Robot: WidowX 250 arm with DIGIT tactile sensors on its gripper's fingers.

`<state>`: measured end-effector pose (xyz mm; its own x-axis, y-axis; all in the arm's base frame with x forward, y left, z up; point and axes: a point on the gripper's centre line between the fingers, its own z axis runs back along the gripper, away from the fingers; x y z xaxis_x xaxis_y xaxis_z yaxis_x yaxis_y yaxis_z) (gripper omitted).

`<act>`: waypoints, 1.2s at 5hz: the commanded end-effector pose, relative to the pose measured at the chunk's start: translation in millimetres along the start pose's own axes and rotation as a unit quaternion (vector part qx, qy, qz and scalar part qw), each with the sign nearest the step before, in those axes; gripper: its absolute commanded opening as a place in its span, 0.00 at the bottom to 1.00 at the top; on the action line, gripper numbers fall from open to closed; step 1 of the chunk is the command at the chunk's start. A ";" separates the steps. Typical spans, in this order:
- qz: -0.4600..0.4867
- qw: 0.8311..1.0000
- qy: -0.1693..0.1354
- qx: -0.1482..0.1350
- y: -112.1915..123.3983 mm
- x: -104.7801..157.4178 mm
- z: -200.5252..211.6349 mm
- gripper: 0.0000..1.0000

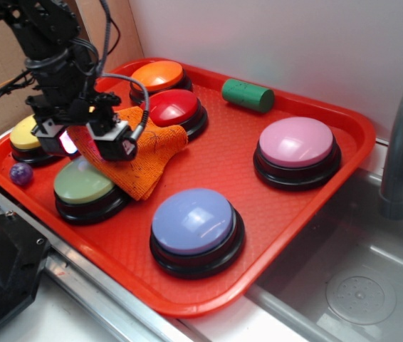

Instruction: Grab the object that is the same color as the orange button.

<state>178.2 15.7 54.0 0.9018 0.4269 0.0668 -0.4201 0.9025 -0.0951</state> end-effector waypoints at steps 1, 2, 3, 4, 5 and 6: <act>-0.005 0.999 -0.034 -0.014 -5.5 14.4 9.4 0.00; -0.035 0.998 -0.042 -0.005 -5.9 15.5 17.3 0.00; -0.101 0.994 -0.035 0.025 -8.1 17.8 32.1 0.00; -0.170 0.984 -0.015 0.045 -11.7 20.5 53.8 0.00; -0.217 0.974 -0.001 0.057 -21.6 20.7 73.6 0.00; -0.237 0.970 0.002 0.058 -37.1 16.7 92.5 0.00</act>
<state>192.2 -3.4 137.6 0.9991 -0.0389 0.0147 0.0379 0.9974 0.0616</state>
